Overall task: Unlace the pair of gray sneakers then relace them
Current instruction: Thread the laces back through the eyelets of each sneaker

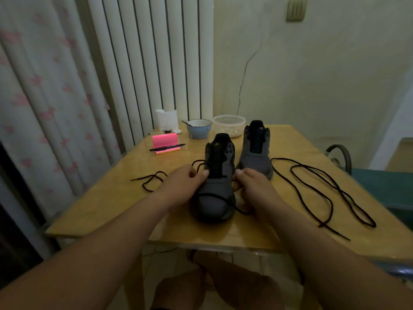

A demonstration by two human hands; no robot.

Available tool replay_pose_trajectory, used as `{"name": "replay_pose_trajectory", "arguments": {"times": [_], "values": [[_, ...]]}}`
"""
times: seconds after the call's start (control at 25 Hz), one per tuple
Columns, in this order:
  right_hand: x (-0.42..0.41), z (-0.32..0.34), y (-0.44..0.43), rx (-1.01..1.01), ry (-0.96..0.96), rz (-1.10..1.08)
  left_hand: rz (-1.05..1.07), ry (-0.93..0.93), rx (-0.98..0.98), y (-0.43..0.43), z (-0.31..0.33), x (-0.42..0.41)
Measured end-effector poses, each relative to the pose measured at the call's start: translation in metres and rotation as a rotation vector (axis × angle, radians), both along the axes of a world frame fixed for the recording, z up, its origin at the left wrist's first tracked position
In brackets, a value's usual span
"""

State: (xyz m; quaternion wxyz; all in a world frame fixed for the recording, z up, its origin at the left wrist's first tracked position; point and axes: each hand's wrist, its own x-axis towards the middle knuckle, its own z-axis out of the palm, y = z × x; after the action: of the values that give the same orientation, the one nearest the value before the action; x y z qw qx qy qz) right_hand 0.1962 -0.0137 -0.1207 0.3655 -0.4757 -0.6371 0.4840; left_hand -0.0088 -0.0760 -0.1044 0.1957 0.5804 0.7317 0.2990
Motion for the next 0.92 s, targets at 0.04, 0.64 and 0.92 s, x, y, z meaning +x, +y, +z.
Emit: {"name": "replay_pose_trajectory", "arguments": {"times": [0.04, 0.64, 0.92], "values": [[-0.007, -0.004, 0.002, -0.024, 0.026, -0.008, 0.010, -0.009, -0.004, -0.001, -0.003, 0.002], [0.005, -0.022, 0.002, 0.378, 0.129, -0.099, -0.072, 0.411, 0.408, 0.024, 0.010, 0.019], [0.006, -0.028, 0.008, 0.535, 0.056, -0.184, -0.035, 0.170, 0.289, 0.028, 0.002, 0.033]]}}
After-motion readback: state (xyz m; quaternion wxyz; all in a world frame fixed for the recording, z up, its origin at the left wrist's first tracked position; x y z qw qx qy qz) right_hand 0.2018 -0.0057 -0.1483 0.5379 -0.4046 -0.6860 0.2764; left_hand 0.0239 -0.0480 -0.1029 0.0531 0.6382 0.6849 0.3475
